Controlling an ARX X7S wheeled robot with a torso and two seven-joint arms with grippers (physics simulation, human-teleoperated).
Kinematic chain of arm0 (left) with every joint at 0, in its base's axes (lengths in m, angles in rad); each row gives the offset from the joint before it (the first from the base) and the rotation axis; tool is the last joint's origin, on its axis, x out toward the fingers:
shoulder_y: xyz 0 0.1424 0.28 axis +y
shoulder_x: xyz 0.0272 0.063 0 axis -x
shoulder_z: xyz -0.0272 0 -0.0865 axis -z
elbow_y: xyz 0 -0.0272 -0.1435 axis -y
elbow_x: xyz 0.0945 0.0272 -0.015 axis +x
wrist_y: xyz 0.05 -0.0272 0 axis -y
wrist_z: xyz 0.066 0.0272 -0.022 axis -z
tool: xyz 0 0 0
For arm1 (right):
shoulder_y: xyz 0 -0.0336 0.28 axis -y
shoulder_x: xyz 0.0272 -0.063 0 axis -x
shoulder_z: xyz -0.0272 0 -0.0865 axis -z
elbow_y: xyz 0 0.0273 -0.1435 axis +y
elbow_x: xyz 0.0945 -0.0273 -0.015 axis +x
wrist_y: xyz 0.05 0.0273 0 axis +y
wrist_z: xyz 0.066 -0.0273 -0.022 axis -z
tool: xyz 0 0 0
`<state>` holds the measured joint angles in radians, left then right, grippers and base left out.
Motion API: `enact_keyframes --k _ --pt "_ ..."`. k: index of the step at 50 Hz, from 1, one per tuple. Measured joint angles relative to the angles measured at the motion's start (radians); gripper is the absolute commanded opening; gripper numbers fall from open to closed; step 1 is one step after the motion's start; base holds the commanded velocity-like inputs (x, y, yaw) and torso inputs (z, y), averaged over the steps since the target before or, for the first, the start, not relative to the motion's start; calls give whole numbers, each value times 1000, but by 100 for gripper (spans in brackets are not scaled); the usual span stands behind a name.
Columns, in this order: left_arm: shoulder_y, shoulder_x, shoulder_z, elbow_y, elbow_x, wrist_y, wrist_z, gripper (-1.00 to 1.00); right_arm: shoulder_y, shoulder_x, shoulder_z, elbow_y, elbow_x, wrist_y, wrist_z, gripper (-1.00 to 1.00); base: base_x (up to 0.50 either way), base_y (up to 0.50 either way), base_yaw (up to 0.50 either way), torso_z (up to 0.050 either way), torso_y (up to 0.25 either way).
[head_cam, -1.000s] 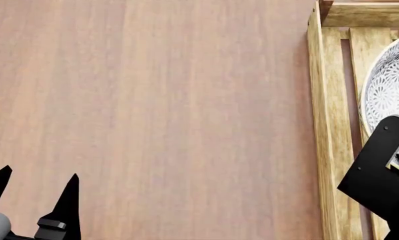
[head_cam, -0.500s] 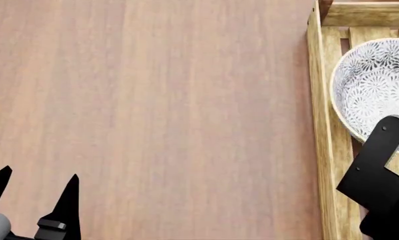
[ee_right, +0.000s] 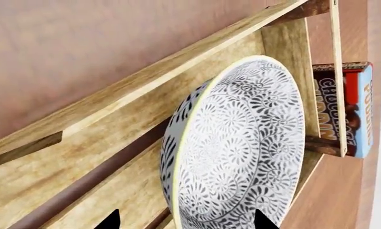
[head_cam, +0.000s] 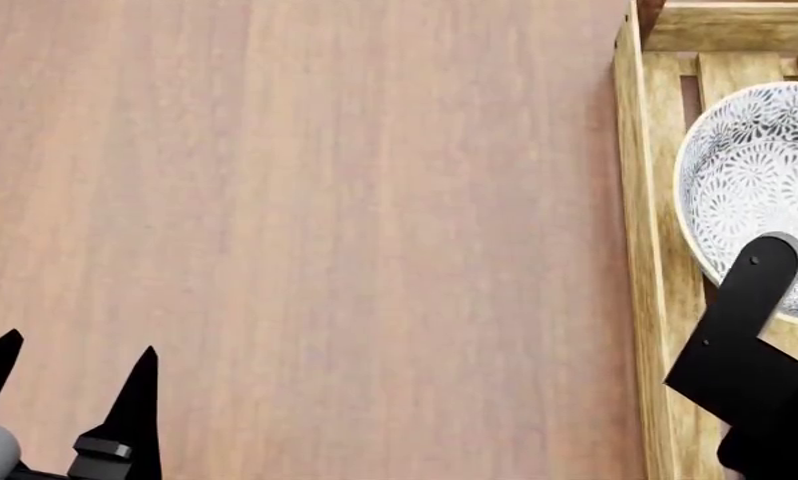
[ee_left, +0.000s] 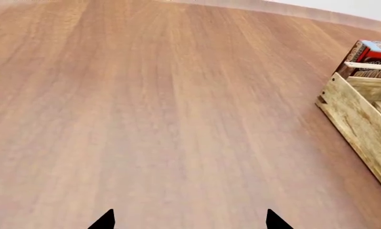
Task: Pick up the bowl on the left and put it in the tray.
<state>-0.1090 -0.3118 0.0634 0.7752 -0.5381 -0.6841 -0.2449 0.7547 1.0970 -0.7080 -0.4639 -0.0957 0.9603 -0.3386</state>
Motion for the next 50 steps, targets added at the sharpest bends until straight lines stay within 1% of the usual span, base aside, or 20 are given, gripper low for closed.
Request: enact_keyframes --k 16,27,33,38,43,47,50 --pt "-3 -7 1 17 -14 -4 -10 100 1 9 6 -70 -119 40 -64 100 0 0 0 0 0" --pt "-4 -11 4 25 -20 -5 -16 100 17 33 27 -128 -140 70 -93 100 0 0 0 0 0" --pt "-4 -14 5 30 -25 -7 -21 100 -1 61 65 -186 -124 93 -94 100 0 0 0 0 0" --pt "-4 -17 4 37 -29 -10 -25 100 -47 100 123 -258 -90 118 -79 100 0 0 0 0 0" --pt "-3 -20 4 43 -34 -12 -29 100 -116 148 210 -344 -39 143 -50 100 0 0 0 0 0" --pt "-2 -22 3 47 -38 -13 -32 100 -203 183 318 -417 9 157 -11 100 0 0 0 0 0" --pt "-1 -25 1 50 -41 -13 -34 100 -314 196 446 -460 25 145 10 100 0 0 0 0 0"
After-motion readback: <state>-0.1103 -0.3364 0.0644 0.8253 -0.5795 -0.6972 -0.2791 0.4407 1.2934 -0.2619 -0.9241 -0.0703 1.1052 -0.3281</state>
